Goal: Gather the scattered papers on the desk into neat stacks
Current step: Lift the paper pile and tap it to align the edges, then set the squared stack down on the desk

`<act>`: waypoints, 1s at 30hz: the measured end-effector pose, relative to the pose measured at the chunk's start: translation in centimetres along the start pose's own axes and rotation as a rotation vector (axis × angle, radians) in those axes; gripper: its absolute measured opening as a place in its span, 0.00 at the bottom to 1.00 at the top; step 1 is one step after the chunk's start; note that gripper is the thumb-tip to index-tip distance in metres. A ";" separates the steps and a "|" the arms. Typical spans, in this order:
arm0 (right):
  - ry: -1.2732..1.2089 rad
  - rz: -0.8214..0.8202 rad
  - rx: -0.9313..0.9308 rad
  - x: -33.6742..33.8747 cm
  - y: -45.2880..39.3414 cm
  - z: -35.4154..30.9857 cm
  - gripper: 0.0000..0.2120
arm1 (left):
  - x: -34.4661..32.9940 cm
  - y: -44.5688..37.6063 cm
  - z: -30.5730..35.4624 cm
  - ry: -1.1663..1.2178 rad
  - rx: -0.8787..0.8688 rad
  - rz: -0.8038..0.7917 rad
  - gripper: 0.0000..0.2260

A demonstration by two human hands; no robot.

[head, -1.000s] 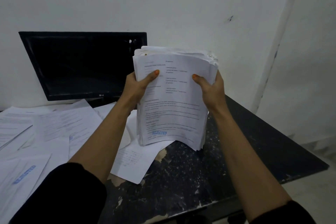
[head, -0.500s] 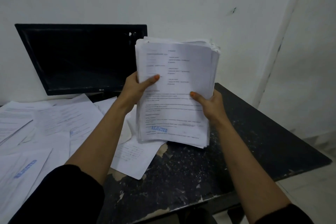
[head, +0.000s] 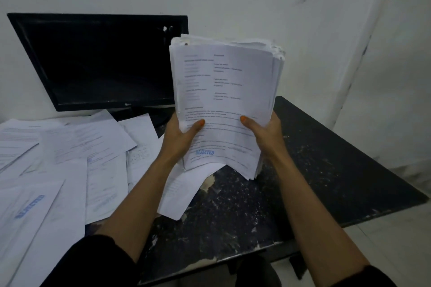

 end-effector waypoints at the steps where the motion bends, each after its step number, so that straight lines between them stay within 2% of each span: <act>1: 0.035 -0.033 -0.019 0.4 0.0 0.4 0.22 | 0.1 0.1 0.0 0.012 0.016 -0.003 0.20; 5: 0.128 -0.115 -0.086 1.3 0.6 2.0 0.21 | 0.1 -0.3 0.0 0.015 0.027 0.000 0.15; 8: 0.143 -0.124 -0.108 1.8 0.0 1.2 0.18 | 0.0 -1.3 0.3 -0.036 0.070 -0.077 0.18; 10: 0.093 -0.135 -0.174 2.3 -0.4 1.1 0.17 | 0.0 -1.9 0.3 -0.030 0.150 -0.167 0.19; 12: -0.021 -0.109 -0.271 3.0 -0.4 1.9 0.17 | -0.1 -2.1 0.2 -0.065 0.223 -0.189 0.19; 14: -0.122 -0.040 -0.341 3.7 -0.2 3.0 0.18 | 0.4 -1.9 -0.2 -0.175 0.306 -0.136 0.18; 16: -0.166 0.052 -0.367 4.4 -0.3 3.7 0.19 | 1.5 -1.5 -1.3 -0.274 0.312 -0.131 0.14; 18: -0.190 0.157 -0.378 5.0 -0.4 4.3 0.19 | 3.0 -0.5 -2.9 -0.464 0.234 -0.228 0.13; 21: -0.229 0.275 -0.380 5.7 -0.5 4.8 0.22 | 4.5 1.5 -5.5 -0.826 0.178 -0.410 0.18; 27: -0.255 0.336 -0.421 6.6 0.2 5.3 0.23 | 2.5 2.3 -6.6 -1.122 0.141 -0.436 0.24; 30: -0.270 0.359 -0.433 6.8 0.5 5.2 0.22 | 0.7 1.3 -6.7 -1.236 0.195 -0.508 0.26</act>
Point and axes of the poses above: each hand's wrist, its own y-axis away from the middle knuckle, its own x-axis out of the back of the hand, z = x × y, the point moved 1 cm from there along -y, towards the middle knuckle, and after that the axes turned 1 degree about y, right-handed, at the moved point
